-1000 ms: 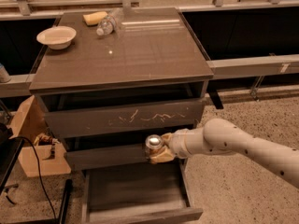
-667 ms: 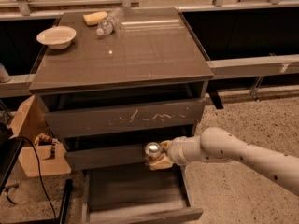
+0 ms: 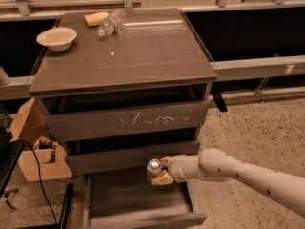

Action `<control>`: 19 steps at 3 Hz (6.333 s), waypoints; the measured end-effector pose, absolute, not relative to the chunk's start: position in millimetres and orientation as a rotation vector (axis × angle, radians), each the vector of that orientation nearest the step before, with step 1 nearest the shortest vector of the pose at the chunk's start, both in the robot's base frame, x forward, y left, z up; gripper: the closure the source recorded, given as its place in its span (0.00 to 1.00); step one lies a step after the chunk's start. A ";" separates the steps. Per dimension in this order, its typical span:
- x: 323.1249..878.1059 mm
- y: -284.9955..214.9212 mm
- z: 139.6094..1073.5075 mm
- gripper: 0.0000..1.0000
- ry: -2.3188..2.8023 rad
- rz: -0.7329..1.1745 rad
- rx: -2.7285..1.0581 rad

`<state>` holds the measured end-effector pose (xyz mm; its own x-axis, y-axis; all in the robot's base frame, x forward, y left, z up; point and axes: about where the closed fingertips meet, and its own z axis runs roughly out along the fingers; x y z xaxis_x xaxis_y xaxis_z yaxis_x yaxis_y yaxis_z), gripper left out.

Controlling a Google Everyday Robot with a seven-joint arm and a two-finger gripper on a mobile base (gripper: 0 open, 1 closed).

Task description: Place orange can into bottom drawer

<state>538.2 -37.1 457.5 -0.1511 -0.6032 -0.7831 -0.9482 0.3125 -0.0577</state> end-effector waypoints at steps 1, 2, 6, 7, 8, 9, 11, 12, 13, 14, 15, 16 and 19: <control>531.0 -28.7 419.0 1.00 1.858 0.634 -1.395; 530.9 -26.1 411.8 1.00 1.855 0.641 -1.389; 556.7 -35.6 276.7 1.00 1.852 0.625 -1.332; 558.7 -39.7 252.2 1.00 1.872 0.611 -1.341; 559.7 -44.9 217.3 1.00 1.915 0.606 -1.363; 559.4 -47.5 198.8 1.00 1.939 0.607 -1.378; 555.5 -52.5 169.1 1.00 1.926 0.611 -1.364; 560.1 -49.1 160.9 1.00 1.913 0.618 -1.349; 559.4 -48.4 157.7 1.00 1.922 0.622 -1.352; 559.4 -48.3 157.6 0.74 1.922 0.622 -1.352; 559.4 -48.3 157.6 0.49 1.922 0.622 -1.352; 559.4 -48.3 157.6 0.28 1.922 0.622 -1.352; 559.0 -47.5 157.3 0.00 1.922 0.624 -1.353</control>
Offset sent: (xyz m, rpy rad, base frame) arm -0.0048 0.0065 -0.0324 0.0008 0.0160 0.0168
